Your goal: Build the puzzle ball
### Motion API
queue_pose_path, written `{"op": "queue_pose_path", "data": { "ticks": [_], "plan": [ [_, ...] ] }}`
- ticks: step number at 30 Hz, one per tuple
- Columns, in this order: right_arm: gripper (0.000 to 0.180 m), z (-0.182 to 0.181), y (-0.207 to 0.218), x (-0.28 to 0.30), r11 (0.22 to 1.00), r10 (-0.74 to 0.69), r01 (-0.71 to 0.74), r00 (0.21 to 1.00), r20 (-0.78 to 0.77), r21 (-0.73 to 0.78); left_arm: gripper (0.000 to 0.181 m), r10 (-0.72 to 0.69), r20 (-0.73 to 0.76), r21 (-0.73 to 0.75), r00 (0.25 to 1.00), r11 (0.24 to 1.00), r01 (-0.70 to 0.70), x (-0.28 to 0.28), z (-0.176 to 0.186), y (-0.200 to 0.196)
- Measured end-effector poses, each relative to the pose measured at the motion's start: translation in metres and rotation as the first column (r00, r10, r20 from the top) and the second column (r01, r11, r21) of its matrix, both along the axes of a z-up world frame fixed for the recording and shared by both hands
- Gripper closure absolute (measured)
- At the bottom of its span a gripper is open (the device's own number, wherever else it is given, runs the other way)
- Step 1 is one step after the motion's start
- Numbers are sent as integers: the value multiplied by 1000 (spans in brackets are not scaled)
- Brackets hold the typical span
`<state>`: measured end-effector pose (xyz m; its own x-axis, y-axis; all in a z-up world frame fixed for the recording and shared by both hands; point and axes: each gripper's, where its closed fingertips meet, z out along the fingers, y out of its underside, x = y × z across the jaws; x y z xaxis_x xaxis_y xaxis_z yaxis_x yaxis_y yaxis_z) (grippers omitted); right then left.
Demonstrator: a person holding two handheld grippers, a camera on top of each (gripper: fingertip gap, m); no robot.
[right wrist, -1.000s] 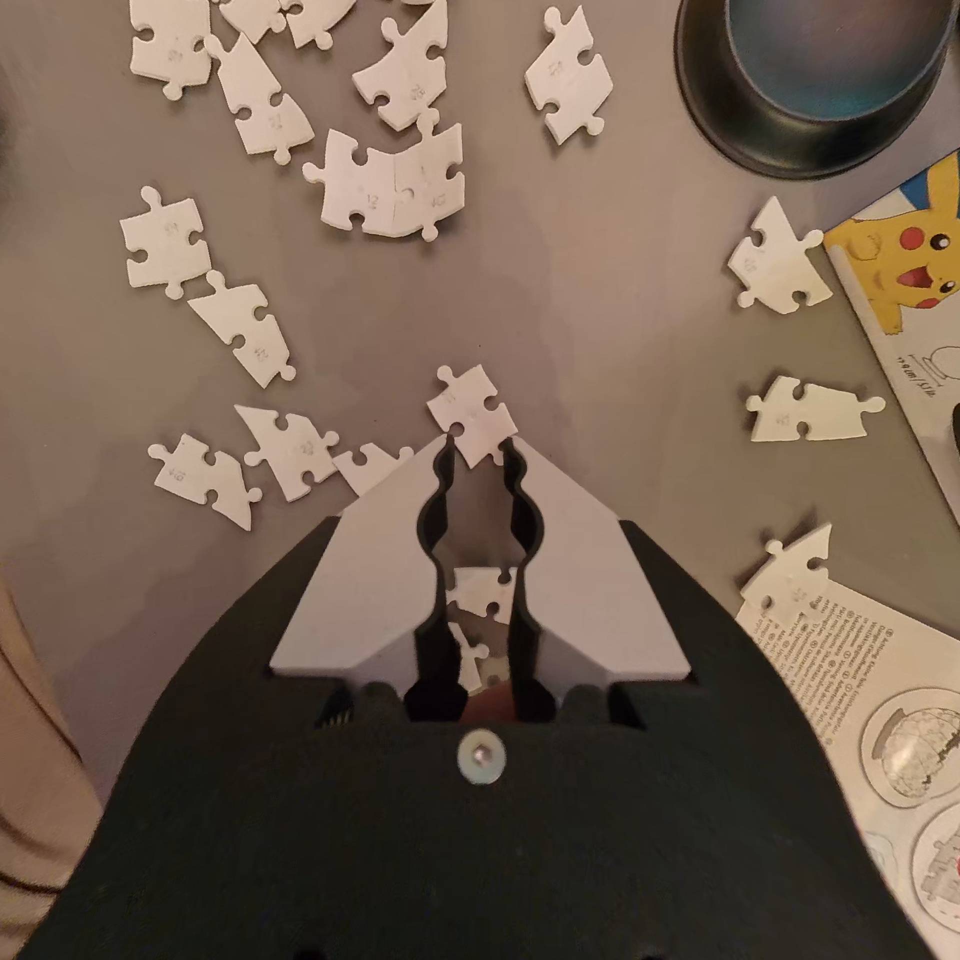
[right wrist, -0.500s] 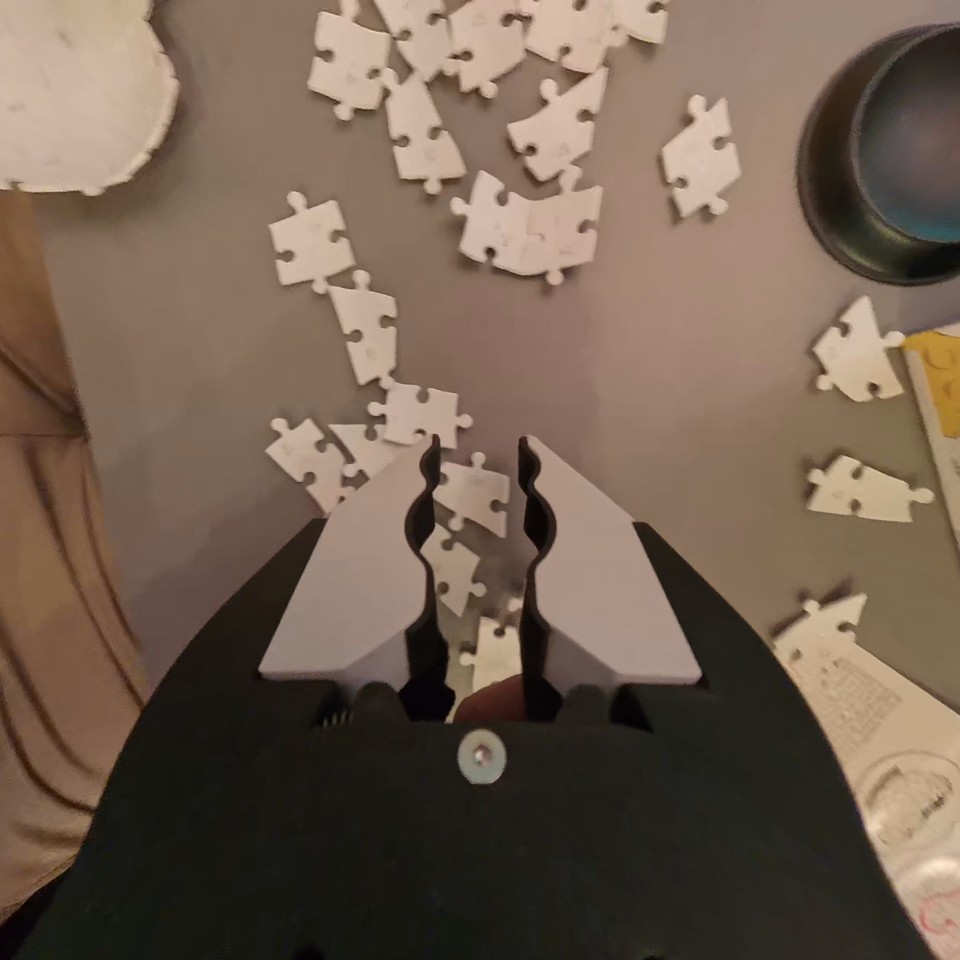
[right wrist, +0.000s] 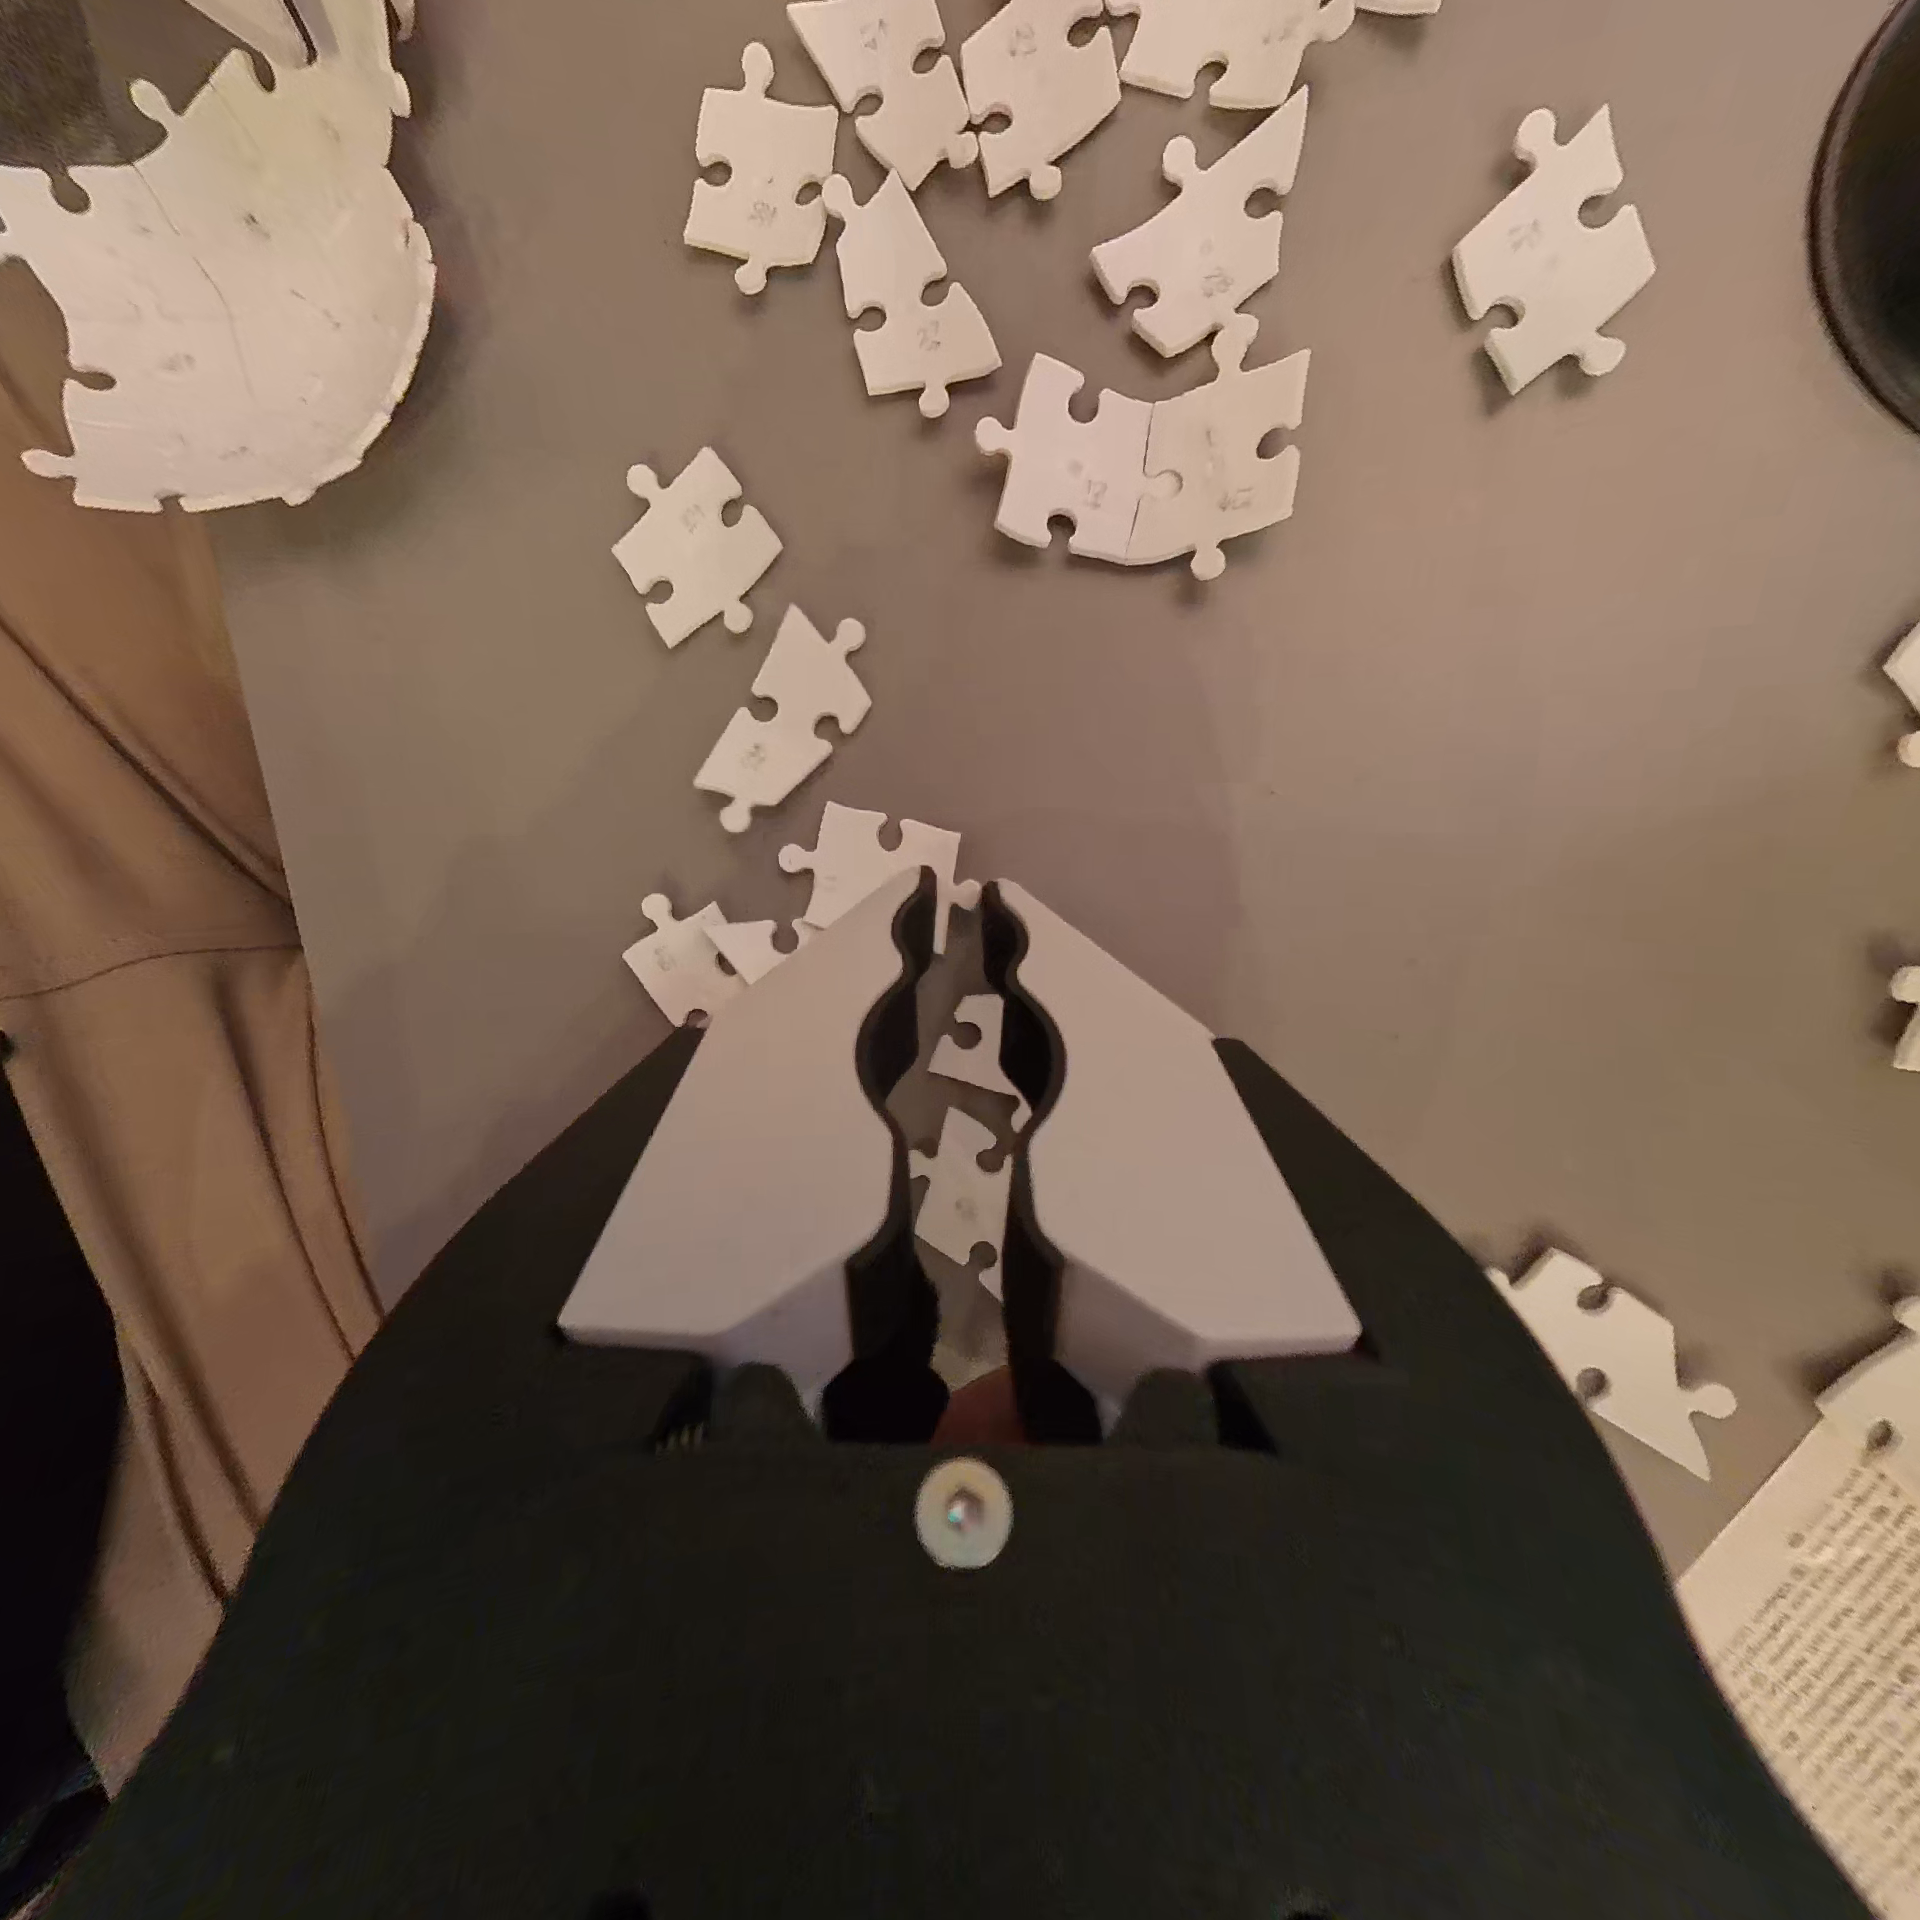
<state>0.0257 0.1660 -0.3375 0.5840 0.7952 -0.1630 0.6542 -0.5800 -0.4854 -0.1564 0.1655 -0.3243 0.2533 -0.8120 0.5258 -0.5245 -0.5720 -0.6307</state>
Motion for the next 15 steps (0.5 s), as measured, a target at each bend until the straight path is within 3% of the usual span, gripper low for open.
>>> {"op": "queue_pose_path", "data": {
  "ticks": [15],
  "plan": [
    [180, 26, 1, -10, 999, -30, 27, 982, -184, -22, 164, -4, -8, 7, 1000, 1000, 4, 2, -1, 0]
  ]
}}
